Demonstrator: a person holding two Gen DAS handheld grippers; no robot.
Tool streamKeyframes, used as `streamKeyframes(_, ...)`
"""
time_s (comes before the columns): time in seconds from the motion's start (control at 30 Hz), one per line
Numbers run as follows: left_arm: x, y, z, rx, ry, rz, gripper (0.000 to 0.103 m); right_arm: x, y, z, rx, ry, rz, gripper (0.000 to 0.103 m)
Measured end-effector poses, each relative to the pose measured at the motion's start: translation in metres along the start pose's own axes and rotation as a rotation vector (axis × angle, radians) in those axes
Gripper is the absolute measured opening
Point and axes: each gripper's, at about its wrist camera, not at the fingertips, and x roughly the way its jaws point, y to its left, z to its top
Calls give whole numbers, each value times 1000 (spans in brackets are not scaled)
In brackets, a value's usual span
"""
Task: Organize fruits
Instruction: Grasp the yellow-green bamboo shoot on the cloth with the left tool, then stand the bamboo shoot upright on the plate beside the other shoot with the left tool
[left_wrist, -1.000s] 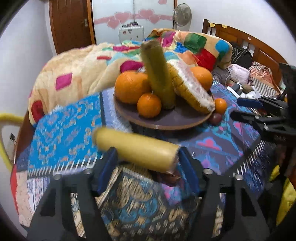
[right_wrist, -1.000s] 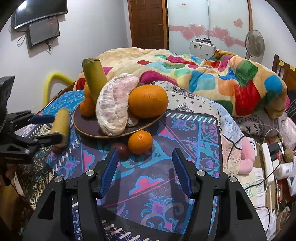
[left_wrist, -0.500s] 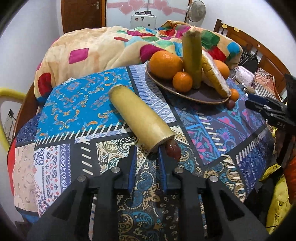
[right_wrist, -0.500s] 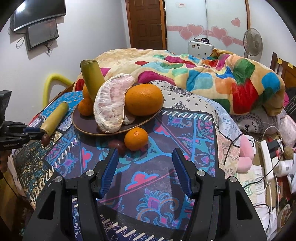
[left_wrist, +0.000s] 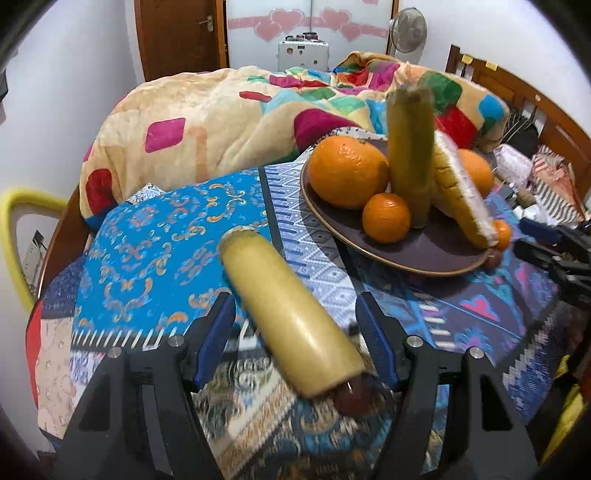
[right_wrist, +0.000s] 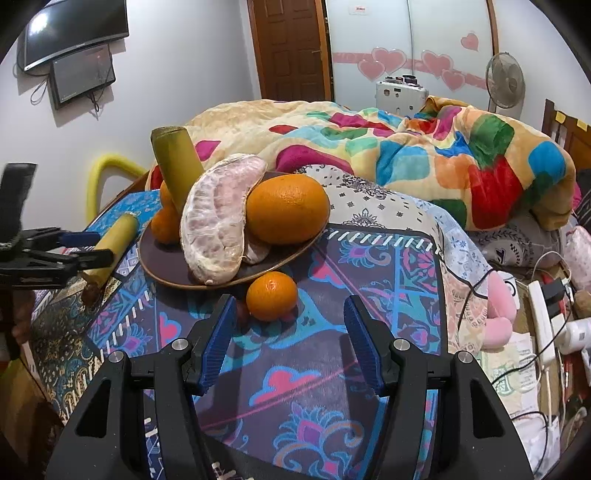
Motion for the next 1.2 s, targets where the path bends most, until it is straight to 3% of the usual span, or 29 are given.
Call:
streamKeyframes(0.13, 12, -1, 1, 20, 3, 25, 60, 2, -1, 0, -5, 10, 20, 47)
streamKeyframes(0.2, 12, 0, 2, 35, 0, 15, 51, 4, -1, 0, -4, 17, 32, 41)
streamKeyframes(0.4, 3, 9, -3, 80, 15, -34, 39, 3, 1, -2, -14, 21, 38, 37)
streamKeyframes(0.63, -7, 8, -12, 165, 52, -54, 37, 10, 4, 4, -16, 35, 50, 37)
streamKeyframes(0.8, 4, 3, -3, 170, 86, -50, 37, 18, 4, 9, -22, 53, 47, 37)
streamKeyframes(0.87, 9, 1, 1, 169, 78, -47, 37, 20, 3, 10, -19, 63, 56, 37)
streamKeyframes(0.93, 13, 2, 5, 155, 75, -57, 37, 22, 1, 11, -12, 74, 76, 30)
streamKeyframes(1.2, 15, 1, 12, 129, 48, -55, 36, 13, 2, 8, -11, 38, 55, 29)
